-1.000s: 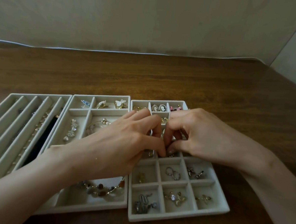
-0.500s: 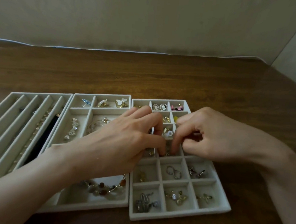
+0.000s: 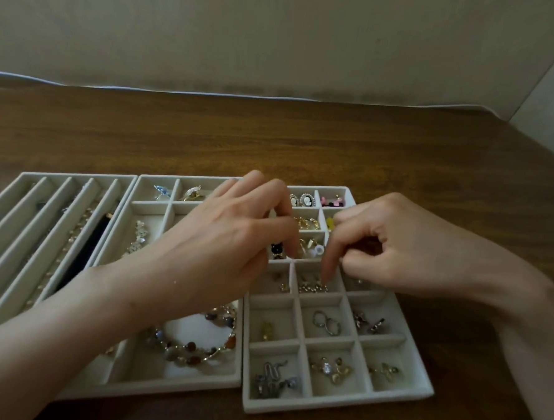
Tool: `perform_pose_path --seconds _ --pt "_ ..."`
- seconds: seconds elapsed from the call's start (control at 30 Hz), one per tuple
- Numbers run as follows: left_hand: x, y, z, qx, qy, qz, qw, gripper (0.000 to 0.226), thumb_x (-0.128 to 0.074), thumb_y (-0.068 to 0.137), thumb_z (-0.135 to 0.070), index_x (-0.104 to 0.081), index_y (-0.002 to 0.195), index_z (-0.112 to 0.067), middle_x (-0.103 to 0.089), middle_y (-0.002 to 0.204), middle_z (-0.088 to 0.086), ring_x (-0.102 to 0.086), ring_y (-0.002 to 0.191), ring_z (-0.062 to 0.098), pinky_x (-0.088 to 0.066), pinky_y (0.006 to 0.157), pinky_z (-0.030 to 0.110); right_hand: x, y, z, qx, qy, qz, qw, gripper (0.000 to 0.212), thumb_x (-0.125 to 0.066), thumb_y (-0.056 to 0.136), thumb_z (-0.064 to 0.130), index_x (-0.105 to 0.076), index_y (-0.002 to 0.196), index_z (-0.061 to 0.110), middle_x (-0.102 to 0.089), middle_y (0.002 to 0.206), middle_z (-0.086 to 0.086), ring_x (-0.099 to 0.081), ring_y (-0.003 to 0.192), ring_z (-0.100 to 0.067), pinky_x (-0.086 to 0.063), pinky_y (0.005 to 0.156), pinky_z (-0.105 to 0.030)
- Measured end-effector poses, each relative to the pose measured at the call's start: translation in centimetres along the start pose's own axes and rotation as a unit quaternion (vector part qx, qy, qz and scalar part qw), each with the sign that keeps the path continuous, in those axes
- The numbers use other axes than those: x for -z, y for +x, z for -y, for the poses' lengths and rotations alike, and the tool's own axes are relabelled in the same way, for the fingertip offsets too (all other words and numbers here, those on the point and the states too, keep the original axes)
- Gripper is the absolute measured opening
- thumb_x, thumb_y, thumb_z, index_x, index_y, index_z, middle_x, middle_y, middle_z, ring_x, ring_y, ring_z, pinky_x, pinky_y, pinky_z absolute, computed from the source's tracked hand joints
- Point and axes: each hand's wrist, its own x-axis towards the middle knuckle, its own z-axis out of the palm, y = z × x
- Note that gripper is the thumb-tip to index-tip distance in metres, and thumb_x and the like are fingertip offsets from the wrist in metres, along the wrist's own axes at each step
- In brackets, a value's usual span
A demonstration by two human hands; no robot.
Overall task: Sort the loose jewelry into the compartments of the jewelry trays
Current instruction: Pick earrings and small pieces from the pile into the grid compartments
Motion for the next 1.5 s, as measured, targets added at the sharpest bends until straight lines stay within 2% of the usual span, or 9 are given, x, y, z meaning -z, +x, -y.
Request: perform_pose_path --seconds 0.17,0.33,0.6,0.77,0.9,1.1,1.27,1.4,1.5 --pt "0.6 -0.1 0.6 0.016 0.003 0.002 1.0 0.023 -0.04 0.079 -0.025 -0.062 0.083 -0.028 -0.048 0.094 -0.009 -0.038 0.086 0.009 -0.038 0.074 0.029 -0.3 0.3 -0.2 0.03 0.013 -0.038 0.999 0.024 -0.058 0.079 0.009 -0.075 0.073 0.024 -0.06 0.068 0.018 -0.057 0.07 -0.003 -0.041 0.06 -0.014" --pt "0.5 -0.1 0.8 -0.001 0.012 0.032 0.999 0.02 -0.049 0.078 -0.049 -0.061 0.082 -0.034 -0.048 0.094 -0.011 -0.039 0.087 0.008 -0.042 0.074 0.029 -0.7 0.5 -0.1 0.05 0.031 -0.064 0.996 0.022 -0.057 0.08 0.008 -0.073 0.074 0.023 -0.062 0.071 0.014 -0.058 0.069 -0.003 -0.042 0.059 -0.014" --pt "-0.3 0.0 0.6 -0.045 0.01 0.044 0.998 0.006 -0.067 0.076 -0.032 -0.065 0.082 -0.034 -0.051 0.095 -0.006 -0.035 0.084 0.007 -0.034 0.074 0.025 -0.5 0.5 -0.4 0.05 0.054 -0.094 0.993 0.019 -0.056 0.078 0.01 -0.073 0.073 0.019 -0.061 0.07 0.01 -0.056 0.065 -0.008 -0.042 0.055 -0.015" --pt "-0.4 0.1 0.4 -0.063 0.049 0.045 0.996 0.012 -0.065 0.073 -0.019 -0.066 0.08 -0.029 -0.053 0.094 -0.004 -0.04 0.085 0.013 -0.032 0.072 0.027 -0.7 0.7 -0.5 0.055 0.058 -0.099 0.992 0.021 -0.057 0.079 0.006 -0.073 0.072 0.019 -0.06 0.068 0.01 -0.055 0.063 -0.008 -0.041 0.054 -0.016" --pt "-0.5 0.2 0.2 -0.076 0.08 0.037 0.993 0.016 -0.049 0.077 -0.021 -0.064 0.077 -0.024 -0.056 0.093 -0.003 -0.043 0.085 0.015 -0.029 0.073 0.025 -0.9 0.8 -0.5 0.07 0.061 -0.084 0.992 0.023 -0.06 0.081 0.002 -0.072 0.073 0.02 -0.059 0.067 0.014 -0.055 0.066 -0.005 -0.041 0.057 -0.012" --pt "1.2 0.3 1.1 -0.026 0.038 0.005 0.999 0.012 -0.056 0.078 -0.034 -0.063 0.072 -0.026 -0.058 0.088 -0.008 -0.045 0.082 0.01 -0.034 0.07 0.023 -1.2 0.9 0.1 0.075 0.081 -0.033 0.993 0.014 -0.068 0.083 0.012 -0.072 0.087 0.024 -0.062 0.078 0.012 -0.057 0.07 -0.008 -0.043 0.058 -0.016" --pt "2.3 0.0 1.9 0.027 0.005 0.011 1.0 0.01 -0.064 0.071 -0.036 -0.063 0.072 -0.026 -0.058 0.082 -0.012 -0.048 0.073 0.009 -0.043 0.066 0.029 -1.8 1.4 1.7 0.081 -0.102 -0.012 0.991 0.007 -0.068 0.081 0.035 -0.069 0.087 0.031 -0.056 0.083 0.019 -0.053 0.079 0.002 -0.042 0.067 -0.014" --pt "2.5 -0.1 1.8 0.096 -0.068 0.043 0.992 0.006 -0.07 0.078 -0.032 -0.064 0.08 -0.028 -0.06 0.081 -0.017 -0.054 0.077 0.002 -0.044 0.072 0.023 -1.8 1.5 3.2 0.057 -0.196 -0.014 0.979 0.012 -0.061 0.085 0.041 -0.068 0.092 0.033 -0.056 0.086 0.016 -0.052 0.081 0.001 -0.043 0.072 -0.018" --pt "2.7 -0.1 1.7 0.139 -0.127 0.063 0.98 0.009 -0.07 0.078 -0.029 -0.062 0.075 -0.03 -0.064 0.077 -0.016 -0.057 0.074 -0.002 -0.043 0.068 0.014 -1.8 1.8 3.7 0.047 -0.218 -0.005 0.975 0.013 -0.058 0.087 0.038 -0.067 0.093 0.032 -0.06 0.09 0.015 -0.054 0.086 -0.001 -0.042 0.074 -0.019"
